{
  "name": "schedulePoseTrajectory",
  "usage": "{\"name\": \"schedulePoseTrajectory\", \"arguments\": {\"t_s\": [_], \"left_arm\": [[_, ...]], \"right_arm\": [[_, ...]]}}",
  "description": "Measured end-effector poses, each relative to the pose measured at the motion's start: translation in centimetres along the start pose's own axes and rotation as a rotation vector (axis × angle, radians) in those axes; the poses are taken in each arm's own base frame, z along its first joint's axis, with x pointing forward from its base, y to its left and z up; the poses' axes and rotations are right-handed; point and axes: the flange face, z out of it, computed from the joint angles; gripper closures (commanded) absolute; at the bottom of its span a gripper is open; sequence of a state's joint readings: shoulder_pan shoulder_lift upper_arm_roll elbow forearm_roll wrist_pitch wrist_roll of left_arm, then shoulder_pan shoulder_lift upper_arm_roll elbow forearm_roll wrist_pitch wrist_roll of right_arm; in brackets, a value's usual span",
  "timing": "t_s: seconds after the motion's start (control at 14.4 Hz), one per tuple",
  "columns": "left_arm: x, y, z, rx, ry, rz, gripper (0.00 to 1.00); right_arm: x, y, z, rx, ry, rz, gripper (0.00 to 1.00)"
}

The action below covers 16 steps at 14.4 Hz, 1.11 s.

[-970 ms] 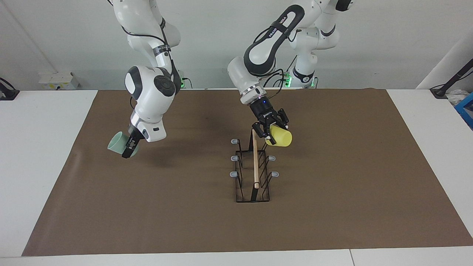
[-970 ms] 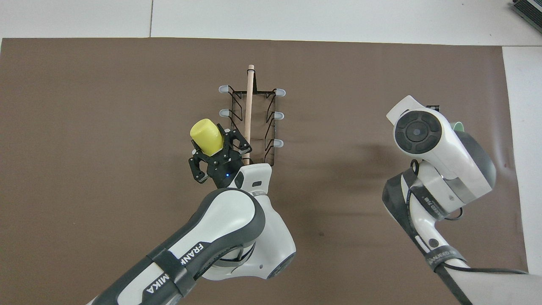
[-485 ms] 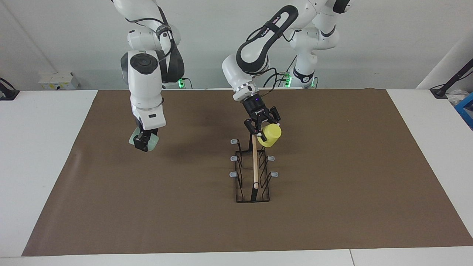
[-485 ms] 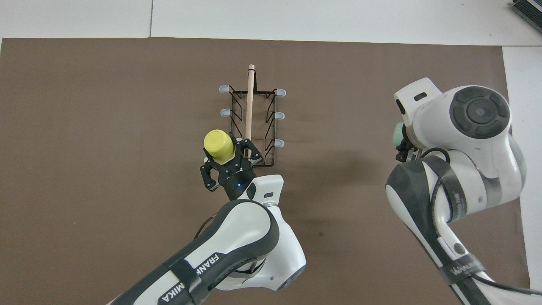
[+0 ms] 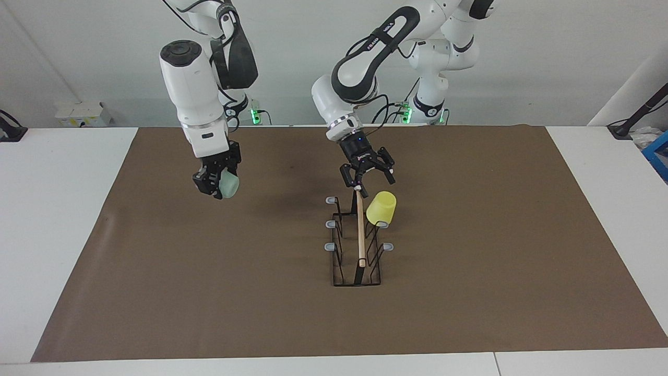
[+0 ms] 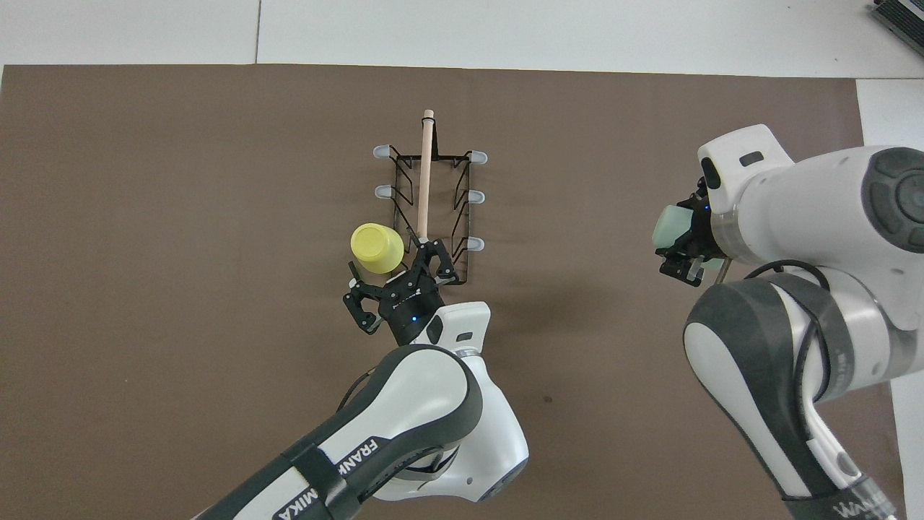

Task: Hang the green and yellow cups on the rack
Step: 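Hang the yellow cup on a rack peg with the left gripper, then withdraw the left gripper while the right gripper carries the green cup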

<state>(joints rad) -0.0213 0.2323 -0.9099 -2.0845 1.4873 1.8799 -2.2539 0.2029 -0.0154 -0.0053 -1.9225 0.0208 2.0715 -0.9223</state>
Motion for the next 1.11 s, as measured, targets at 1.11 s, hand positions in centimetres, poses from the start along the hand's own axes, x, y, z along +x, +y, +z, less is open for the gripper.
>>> {"name": "schedulePoseTrajectory", "arguments": {"t_s": [1.11], "left_arm": [[19.9,-6.2,10.5,0.040,-0.494,0.416,0.00]], "right_arm": [[2.2,-0.9,-8.1,0.208,0.679,0.178,0.62]]}}
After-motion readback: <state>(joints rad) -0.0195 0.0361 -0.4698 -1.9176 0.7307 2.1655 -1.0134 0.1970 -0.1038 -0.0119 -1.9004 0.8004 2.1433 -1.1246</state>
